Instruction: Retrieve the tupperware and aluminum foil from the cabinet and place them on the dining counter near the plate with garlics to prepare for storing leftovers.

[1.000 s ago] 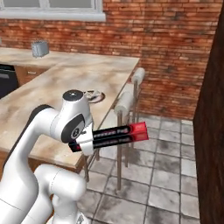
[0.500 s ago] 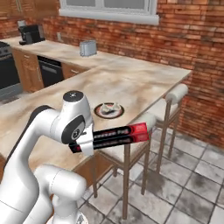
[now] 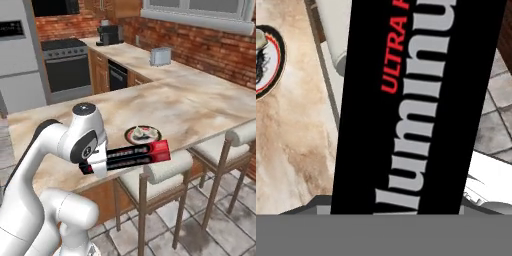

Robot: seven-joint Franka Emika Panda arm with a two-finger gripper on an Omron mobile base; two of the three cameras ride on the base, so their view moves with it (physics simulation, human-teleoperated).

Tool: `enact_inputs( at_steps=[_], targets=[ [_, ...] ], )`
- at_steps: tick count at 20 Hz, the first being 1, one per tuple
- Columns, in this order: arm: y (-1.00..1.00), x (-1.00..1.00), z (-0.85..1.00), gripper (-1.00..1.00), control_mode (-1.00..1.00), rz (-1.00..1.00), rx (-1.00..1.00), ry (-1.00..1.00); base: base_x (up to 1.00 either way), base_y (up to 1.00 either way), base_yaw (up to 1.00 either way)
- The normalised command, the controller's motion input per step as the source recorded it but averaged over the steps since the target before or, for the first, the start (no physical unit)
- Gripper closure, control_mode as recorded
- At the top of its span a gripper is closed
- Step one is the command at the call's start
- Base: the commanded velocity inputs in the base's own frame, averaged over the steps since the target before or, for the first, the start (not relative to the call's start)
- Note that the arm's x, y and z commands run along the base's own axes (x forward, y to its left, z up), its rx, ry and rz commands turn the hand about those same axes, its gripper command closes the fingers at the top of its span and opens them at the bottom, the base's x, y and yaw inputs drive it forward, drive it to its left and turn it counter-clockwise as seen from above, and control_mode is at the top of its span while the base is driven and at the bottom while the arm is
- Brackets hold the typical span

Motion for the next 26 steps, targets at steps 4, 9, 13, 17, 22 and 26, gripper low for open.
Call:
enact_inputs(
  at_steps=[4, 9, 13, 17, 22, 26],
  targets=[
    [0.00, 0.00, 0.00, 1.00, 1.00, 0.00, 0.00, 0.00, 0.00, -0.72, 0.69],
    [0.00, 0.00, 0.00, 1.00, 1.00, 0.00, 0.00, 0.00, 0.00, -0.75, 0.67],
    [0.00, 0.00, 0.00, 1.00, 1.00, 0.00, 0.00, 0.00, 0.00, -0.85, 0.64],
    [0.00, 0.00, 0.00, 1.00, 1.00, 0.00, 0.00, 0.00, -0.07, -0.93, 0.62],
    [0.00, 0.00, 0.00, 1.00, 1.00, 0.00, 0.00, 0.00, -0.28, -0.99, 0.58],
    [0.00, 0.00, 0.00, 1.00, 1.00, 0.00, 0.00, 0.00, -0.26, -0.99, 0.56]
  ],
)
